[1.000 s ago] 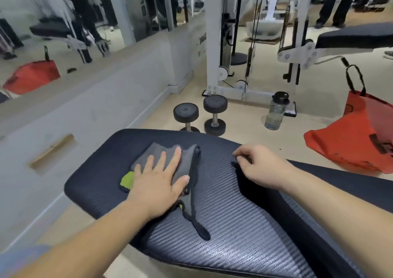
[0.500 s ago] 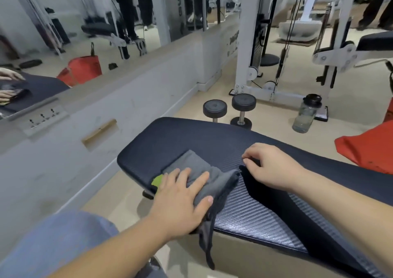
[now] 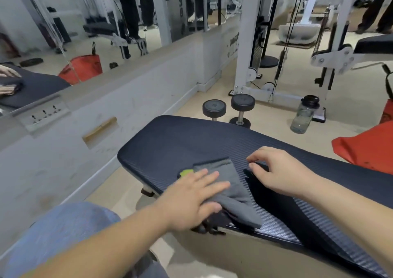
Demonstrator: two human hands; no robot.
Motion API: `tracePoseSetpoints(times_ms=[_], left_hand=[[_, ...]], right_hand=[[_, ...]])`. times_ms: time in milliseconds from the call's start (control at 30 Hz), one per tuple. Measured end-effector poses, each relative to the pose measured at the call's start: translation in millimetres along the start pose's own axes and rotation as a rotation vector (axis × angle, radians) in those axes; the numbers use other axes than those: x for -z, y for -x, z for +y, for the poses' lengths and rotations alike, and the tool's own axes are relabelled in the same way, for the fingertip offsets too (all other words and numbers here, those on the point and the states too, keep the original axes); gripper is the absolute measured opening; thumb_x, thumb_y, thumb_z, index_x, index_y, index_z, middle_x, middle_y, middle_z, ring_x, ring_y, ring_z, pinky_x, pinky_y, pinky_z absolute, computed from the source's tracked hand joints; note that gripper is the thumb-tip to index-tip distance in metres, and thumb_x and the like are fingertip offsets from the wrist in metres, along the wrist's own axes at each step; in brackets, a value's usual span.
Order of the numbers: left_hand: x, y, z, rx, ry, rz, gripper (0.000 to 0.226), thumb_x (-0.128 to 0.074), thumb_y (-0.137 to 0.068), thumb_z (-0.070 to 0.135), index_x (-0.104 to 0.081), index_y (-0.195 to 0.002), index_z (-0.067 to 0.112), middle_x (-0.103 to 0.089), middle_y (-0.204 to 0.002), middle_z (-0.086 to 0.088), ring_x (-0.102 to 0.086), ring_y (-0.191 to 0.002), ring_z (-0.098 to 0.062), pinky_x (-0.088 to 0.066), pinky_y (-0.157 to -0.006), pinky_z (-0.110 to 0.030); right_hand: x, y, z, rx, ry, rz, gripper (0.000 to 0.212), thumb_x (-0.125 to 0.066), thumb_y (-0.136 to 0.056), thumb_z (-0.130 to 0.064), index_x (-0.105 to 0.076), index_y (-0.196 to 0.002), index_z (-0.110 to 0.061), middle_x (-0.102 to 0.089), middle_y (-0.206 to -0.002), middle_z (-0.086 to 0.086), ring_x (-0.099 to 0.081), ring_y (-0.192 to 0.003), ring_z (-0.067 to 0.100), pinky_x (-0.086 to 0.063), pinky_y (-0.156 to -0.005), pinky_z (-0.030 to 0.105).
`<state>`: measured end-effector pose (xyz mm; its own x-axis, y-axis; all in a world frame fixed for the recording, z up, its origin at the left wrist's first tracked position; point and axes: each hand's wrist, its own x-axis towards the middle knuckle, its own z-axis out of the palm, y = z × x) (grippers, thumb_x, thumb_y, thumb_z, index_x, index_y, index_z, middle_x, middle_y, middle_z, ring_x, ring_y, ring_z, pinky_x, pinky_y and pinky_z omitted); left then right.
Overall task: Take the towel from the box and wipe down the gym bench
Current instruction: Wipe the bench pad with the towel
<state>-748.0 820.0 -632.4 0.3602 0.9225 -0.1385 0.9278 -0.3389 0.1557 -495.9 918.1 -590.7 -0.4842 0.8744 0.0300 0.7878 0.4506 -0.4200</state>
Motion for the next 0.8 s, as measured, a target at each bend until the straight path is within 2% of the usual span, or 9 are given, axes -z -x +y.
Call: tracePoseSetpoints(times_ms=[133,167,267,367,433,500,567,733,800], left_hand=[[1,-29,-4,0.550,0.065,0.065,0.062,-0.023,-0.101,0.061,-0.009,-0.160,0.045,-0.006,-0.173,0.003,-0.001,-0.159,-0.029,-0.003,-0.128,-0.050],[-4,-33,15,0.585,0.086,0.088,0.062,-0.021,-0.102,0.058,-0.005,-0.160,0.044,-0.003,-0.173,0.002,0.002,-0.159,-0.031,0.000,-0.127,-0.053],[-16,-21,73,0.280,0.097,0.077,0.062,-0.024,-0.102,0.056,-0.004,-0.160,0.045,-0.001,-0.173,0.004,0.008,-0.159,-0.027,0.006,-0.127,-0.051],[-8,-20,53,-0.079,0.094,0.016,0.058,-0.030,-0.104,0.055,-0.011,-0.158,0.049,-0.007,-0.172,0.012,0.004,-0.159,-0.014,0.003,-0.128,-0.042],[-5,-34,27,0.003,0.080,0.017,0.058,-0.031,-0.104,0.055,-0.012,-0.158,0.049,-0.009,-0.172,0.014,0.001,-0.159,-0.012,-0.002,-0.129,-0.041],[-6,-46,27,0.294,0.064,0.080,0.058,-0.027,-0.104,0.056,-0.011,-0.159,0.047,-0.010,-0.173,0.008,-0.002,-0.159,-0.021,-0.005,-0.128,-0.046],[-11,-55,60,0.429,0.066,0.095,0.060,-0.022,-0.104,0.055,-0.006,-0.160,0.043,-0.006,-0.173,0.004,0.001,-0.159,-0.028,-0.004,-0.127,-0.051],[-6,-60,123,-0.059,0.077,-0.025,0.062,-0.026,-0.103,0.056,-0.005,-0.160,0.044,0.001,-0.172,0.012,0.009,-0.159,-0.018,0.002,-0.128,-0.045],[-1,-90,116,-0.101,0.070,-0.041,0.061,-0.029,-0.104,0.057,-0.008,-0.159,0.047,-0.001,-0.172,0.014,0.005,-0.159,-0.014,-0.001,-0.129,-0.042]], right_hand=[[5,10,2,0.005,0.020,-0.022,0.030,-0.053,-0.094,-0.044,-0.073,-0.112,-0.030,-0.066,-0.109,-0.017,-0.063,-0.106,0.010,-0.053,-0.096,0.038],[7,12,2,0.002,0.020,-0.021,0.034,-0.050,-0.091,-0.048,-0.073,-0.111,-0.032,-0.065,-0.107,-0.019,-0.063,-0.105,0.010,-0.054,-0.095,0.039],[10,15,5,-0.010,0.011,0.003,0.039,-0.047,-0.089,-0.050,-0.073,-0.110,-0.031,-0.066,-0.108,-0.018,-0.064,-0.106,0.012,-0.054,-0.094,0.041],[15,17,7,-0.035,0.007,0.001,0.039,-0.048,-0.090,-0.049,-0.073,-0.112,-0.030,-0.068,-0.108,-0.015,-0.065,-0.107,0.014,-0.054,-0.094,0.042],[18,19,9,-0.057,0.007,-0.015,0.037,-0.048,-0.091,-0.049,-0.072,-0.113,-0.031,-0.068,-0.109,-0.014,-0.065,-0.108,0.014,-0.054,-0.095,0.042],[21,22,12,-0.076,0.003,-0.023,0.036,-0.048,-0.091,-0.049,-0.071,-0.112,-0.032,-0.067,-0.110,-0.014,-0.064,-0.109,0.014,-0.054,-0.096,0.042],[24,26,18,-0.090,-0.008,-0.009,0.036,-0.047,-0.089,-0.050,-0.072,-0.108,-0.032,-0.067,-0.107,-0.013,-0.064,-0.106,0.014,-0.054,-0.094,0.042],[35,42,45,-0.160,-0.051,0.075,0.024,-0.054,-0.092,-0.041,-0.073,-0.101,-0.030,-0.063,-0.095,-0.012,-0.063,-0.092,0.012,-0.056,-0.086,0.040],[40,51,62,-0.185,-0.052,0.117,0.022,-0.056,-0.094,-0.038,-0.074,-0.101,-0.028,-0.063,-0.094,-0.011,-0.062,-0.091,0.014,-0.056,-0.086,0.040]])
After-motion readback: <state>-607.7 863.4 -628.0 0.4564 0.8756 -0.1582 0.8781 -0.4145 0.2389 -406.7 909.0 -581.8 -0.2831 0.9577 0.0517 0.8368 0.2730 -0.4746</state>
